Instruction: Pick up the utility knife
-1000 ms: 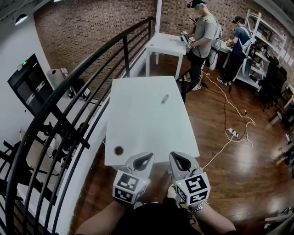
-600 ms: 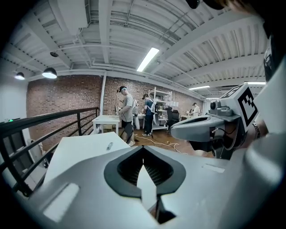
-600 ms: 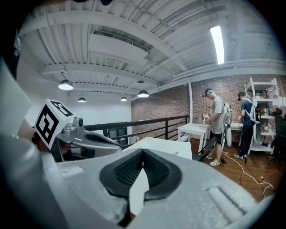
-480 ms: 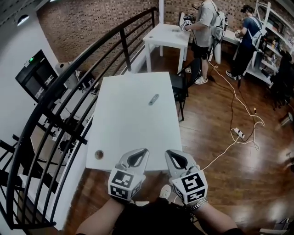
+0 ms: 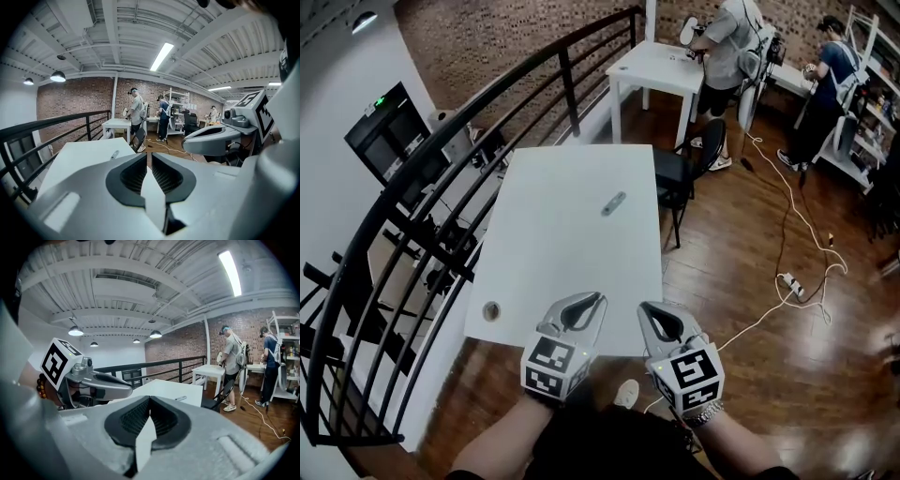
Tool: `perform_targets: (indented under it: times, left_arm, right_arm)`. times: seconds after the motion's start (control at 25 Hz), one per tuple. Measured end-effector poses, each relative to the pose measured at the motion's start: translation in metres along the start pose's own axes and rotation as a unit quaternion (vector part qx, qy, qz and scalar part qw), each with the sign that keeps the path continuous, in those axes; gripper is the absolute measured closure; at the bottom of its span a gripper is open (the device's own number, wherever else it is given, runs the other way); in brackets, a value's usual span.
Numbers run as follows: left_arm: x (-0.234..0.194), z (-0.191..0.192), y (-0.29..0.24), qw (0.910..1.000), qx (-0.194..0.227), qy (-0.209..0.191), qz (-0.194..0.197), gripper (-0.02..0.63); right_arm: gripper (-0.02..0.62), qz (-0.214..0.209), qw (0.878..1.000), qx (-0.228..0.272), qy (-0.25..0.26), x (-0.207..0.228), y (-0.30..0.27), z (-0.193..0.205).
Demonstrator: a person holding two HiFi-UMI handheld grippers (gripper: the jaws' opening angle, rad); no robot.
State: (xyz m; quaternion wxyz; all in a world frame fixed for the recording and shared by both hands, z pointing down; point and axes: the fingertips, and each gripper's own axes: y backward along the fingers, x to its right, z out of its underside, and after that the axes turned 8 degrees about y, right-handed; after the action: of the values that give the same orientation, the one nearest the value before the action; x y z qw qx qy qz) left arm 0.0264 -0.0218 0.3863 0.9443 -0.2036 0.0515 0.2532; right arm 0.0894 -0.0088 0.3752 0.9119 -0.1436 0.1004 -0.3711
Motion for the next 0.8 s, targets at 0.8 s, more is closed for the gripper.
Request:
perform_targets:
  times: [0.8]
  left_arm:
    - [-0.099, -0.039, -0.107, 0.9988, -0.024, 0.034, 0.024, 0.494]
  right_arm:
    - [0.603, 0.01, 0.997, -0.068, 0.025, 0.062, -0.116, -0.015]
